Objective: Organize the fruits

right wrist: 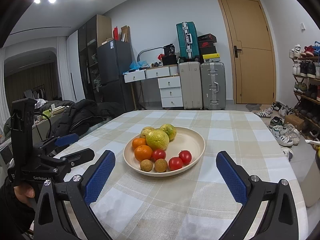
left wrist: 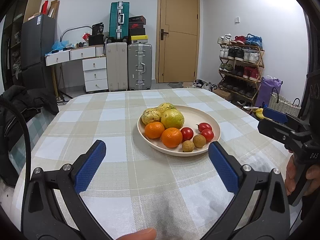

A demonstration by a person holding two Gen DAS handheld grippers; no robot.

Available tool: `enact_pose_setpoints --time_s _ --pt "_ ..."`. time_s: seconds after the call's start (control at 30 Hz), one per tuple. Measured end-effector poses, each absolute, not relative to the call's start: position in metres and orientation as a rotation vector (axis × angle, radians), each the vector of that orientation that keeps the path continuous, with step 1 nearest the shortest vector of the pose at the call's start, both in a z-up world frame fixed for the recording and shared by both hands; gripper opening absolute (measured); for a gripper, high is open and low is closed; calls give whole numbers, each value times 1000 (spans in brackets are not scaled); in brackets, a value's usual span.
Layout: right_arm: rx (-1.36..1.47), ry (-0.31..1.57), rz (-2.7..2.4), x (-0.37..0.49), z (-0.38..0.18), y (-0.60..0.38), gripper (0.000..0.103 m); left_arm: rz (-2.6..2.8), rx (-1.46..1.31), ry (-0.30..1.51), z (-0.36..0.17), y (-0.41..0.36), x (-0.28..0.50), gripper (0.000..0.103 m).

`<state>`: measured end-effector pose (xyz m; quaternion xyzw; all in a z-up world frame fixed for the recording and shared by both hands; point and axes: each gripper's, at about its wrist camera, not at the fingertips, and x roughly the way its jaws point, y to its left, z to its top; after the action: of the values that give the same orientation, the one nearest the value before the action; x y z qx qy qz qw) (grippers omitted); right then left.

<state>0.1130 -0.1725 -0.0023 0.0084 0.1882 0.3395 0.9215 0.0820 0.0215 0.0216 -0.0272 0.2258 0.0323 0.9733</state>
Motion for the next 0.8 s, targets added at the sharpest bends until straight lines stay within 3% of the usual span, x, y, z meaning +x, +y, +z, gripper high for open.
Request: enact_pose_setpoints --time_s 0.8 --pt "12 379 702 113 -2 -172 103 67 -55 456 21 22 82 102"
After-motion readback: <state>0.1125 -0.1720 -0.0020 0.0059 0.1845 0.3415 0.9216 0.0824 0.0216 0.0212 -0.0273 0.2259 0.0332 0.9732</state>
